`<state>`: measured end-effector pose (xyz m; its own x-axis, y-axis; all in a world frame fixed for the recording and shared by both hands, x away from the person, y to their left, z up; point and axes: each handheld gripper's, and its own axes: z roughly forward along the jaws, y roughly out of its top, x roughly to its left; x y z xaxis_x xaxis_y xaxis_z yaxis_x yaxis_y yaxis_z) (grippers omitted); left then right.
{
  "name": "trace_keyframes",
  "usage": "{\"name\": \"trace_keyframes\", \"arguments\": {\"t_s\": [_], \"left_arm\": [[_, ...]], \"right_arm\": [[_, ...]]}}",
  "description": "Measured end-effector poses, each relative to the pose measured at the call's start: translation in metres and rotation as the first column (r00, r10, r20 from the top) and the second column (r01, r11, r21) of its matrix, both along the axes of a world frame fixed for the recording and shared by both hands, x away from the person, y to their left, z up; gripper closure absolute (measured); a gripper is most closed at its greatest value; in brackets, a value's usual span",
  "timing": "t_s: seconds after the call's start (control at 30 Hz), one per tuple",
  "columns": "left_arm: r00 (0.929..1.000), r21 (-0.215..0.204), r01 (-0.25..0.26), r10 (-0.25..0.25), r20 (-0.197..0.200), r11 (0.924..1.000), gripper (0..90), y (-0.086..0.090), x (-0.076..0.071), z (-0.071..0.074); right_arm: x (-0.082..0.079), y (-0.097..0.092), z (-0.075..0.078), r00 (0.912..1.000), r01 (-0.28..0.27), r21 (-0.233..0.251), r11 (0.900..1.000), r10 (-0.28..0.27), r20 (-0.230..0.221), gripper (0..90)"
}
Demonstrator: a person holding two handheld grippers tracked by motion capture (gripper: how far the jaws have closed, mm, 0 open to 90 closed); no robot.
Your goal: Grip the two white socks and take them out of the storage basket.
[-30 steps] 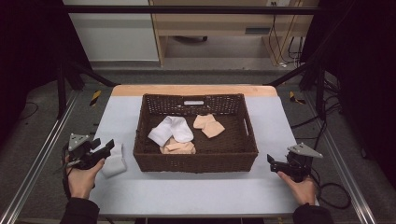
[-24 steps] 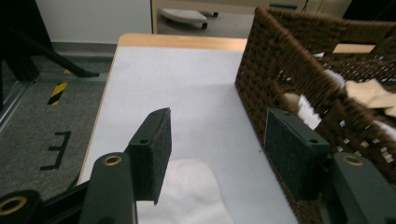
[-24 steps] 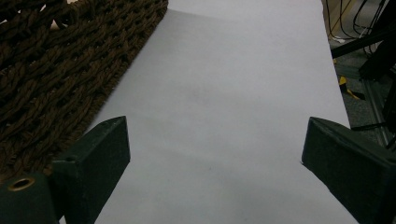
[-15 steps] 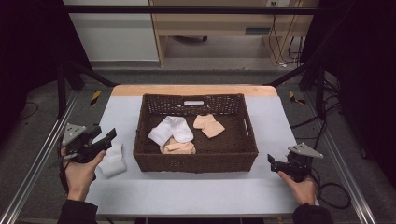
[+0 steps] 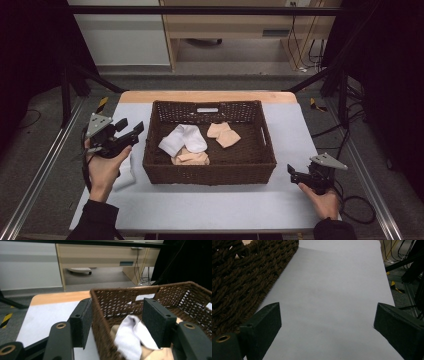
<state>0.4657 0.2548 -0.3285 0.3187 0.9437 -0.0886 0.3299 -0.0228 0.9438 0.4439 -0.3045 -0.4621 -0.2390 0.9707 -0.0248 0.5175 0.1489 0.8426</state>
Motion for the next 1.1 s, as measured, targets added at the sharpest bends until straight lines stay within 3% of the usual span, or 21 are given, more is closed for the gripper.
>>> {"name": "trace_keyframes", "arguments": {"t_s": [0.1, 0.5, 0.7, 0.93, 1.1], "left_arm": [[0.9997, 0.01, 0.022, -0.022, 0.009, 0.9997, 40.8, -0.017, 0.008, 0.008], [0.9968, 0.047, 0.079, -0.079, 0.006, 0.9958, 41.2, -0.059, 0.029, 0.017], [0.994, 0.079, 0.109, -0.109, -0.003, 0.9908, 41.1, -0.087, 0.045, 0.011], [0.9938, 0.091, 0.11, -0.108, -0.025, 0.9897, 41.2, -0.102, 0.061, 0.002], [0.9955, 0.135, 0.088, -0.083, -0.046, 0.9868, 41.5, -0.109, 0.075, -0.01]], "right_arm": [[0.0, 0.0, 0.0, 1.0, 0.0, 0.003, 1.0, 0.0, 0.004, 7.6], [0.001, 0.001, -0.001, 1.0, -0.001, 0.003, 1.0, 0.001, 0.007, 7.9], [0.001, 0.001, -0.001, 1.0, -0.004, 0.003, 1.0, 0.004, 0.007, 7.7], [0.001, 0.001, -0.001, 0.9999, -0.007, -0.001, 1.0, 0.007, 0.008, 7.5], [0.001, 0.001, -0.001, 0.9999, -0.007, 0.0, 1.0, 0.007, 0.008, 7.4]]}}
